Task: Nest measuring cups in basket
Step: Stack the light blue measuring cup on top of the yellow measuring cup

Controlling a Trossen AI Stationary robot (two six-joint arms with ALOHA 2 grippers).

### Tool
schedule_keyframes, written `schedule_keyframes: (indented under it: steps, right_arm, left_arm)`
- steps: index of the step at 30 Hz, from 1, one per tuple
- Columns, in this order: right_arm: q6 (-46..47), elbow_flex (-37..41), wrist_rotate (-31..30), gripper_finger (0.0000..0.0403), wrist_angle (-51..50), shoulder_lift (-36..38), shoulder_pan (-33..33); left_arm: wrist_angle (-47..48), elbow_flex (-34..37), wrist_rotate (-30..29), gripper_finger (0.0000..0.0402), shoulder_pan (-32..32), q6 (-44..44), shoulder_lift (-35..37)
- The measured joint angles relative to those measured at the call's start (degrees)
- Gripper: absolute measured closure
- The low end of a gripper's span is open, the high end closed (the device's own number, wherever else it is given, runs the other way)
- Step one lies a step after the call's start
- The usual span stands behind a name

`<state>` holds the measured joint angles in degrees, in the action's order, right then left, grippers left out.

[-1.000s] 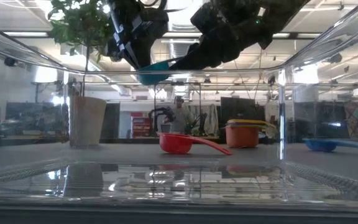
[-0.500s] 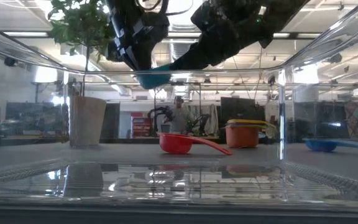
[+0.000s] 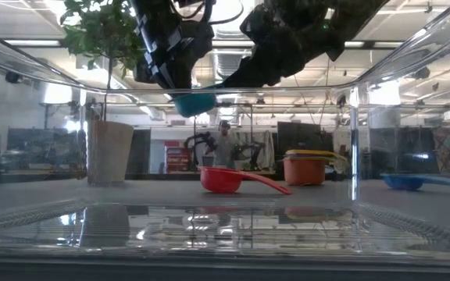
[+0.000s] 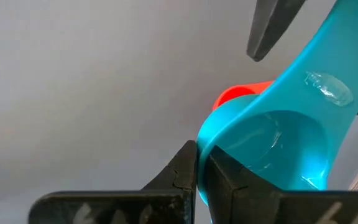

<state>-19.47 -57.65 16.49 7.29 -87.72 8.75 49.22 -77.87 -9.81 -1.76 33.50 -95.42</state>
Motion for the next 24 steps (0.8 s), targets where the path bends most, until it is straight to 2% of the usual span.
schedule_keyframes:
  steps: [10, 21, 24]
  right_arm:
    - [-0.4, 0.0, 0.0, 0.0181, -0.11, -0.27, 0.0]
    - [-3.04, 0.0, -1.75, 0.0275, -1.95, -0.16, -0.02]
    - [-3.26, 0.0, -1.92, 0.0284, -2.34, -0.16, -0.02]
  left_arm:
    - [-0.03, -0.07, 0.8, 0.0401, 0.02, 0.02, 0.0]
    - [-0.12, -0.09, 1.3, 0.0401, -0.02, 0.39, 0.0]
    - [-0.12, -0.09, 1.36, 0.0401, -0.02, 0.39, 0.0]
